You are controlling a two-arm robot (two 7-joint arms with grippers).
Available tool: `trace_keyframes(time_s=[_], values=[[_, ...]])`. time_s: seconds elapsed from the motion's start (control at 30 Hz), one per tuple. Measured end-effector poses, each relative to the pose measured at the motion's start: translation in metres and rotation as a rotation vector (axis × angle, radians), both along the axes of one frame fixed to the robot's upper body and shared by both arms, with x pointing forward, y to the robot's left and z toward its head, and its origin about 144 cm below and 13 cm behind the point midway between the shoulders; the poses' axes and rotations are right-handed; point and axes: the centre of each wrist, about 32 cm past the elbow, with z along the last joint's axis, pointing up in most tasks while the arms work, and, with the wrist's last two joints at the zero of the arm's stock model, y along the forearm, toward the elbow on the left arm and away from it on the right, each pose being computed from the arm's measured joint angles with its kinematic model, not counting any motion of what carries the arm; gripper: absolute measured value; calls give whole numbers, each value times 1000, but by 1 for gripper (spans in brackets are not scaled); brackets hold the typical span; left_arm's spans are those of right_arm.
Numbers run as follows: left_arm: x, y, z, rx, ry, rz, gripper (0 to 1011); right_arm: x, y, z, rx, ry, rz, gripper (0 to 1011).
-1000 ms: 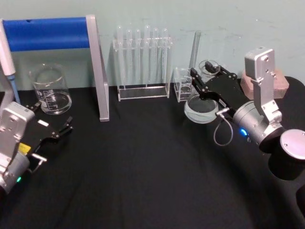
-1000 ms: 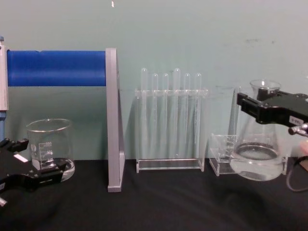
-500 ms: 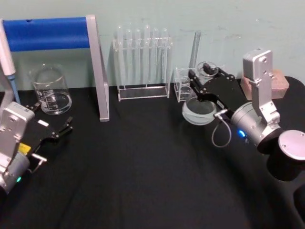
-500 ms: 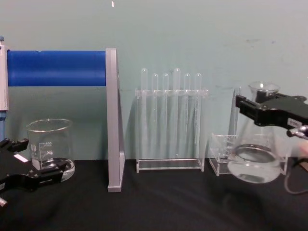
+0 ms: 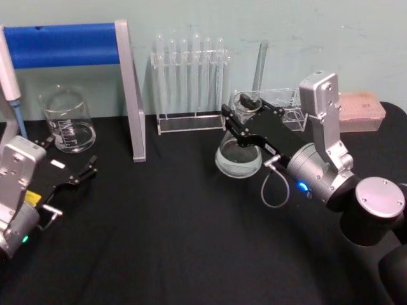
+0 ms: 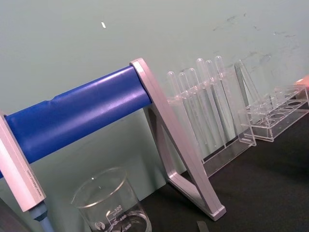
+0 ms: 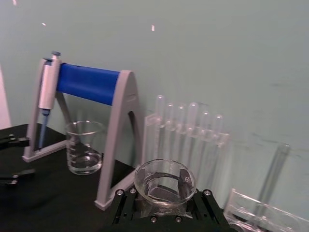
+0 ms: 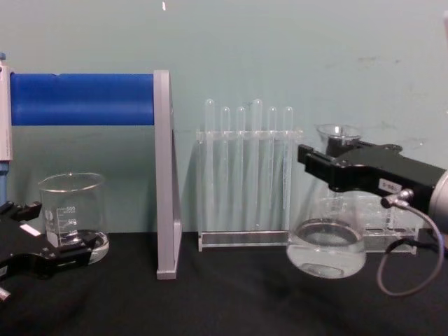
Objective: Grasp the erlenmeyer flask with one hand, shake it three times, then place it back.
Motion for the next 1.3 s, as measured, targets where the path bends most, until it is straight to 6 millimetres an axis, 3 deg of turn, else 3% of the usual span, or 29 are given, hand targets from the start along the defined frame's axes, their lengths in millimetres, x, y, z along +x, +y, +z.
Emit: trace_keyframes(time_s=[0.7,1.3], values=[[0,0,0,0,0,0,1001,-4,10,-3,4,19,73,446],[0,0,0,0,0,0,1001,-3,10,-28,-7,40,107,446]])
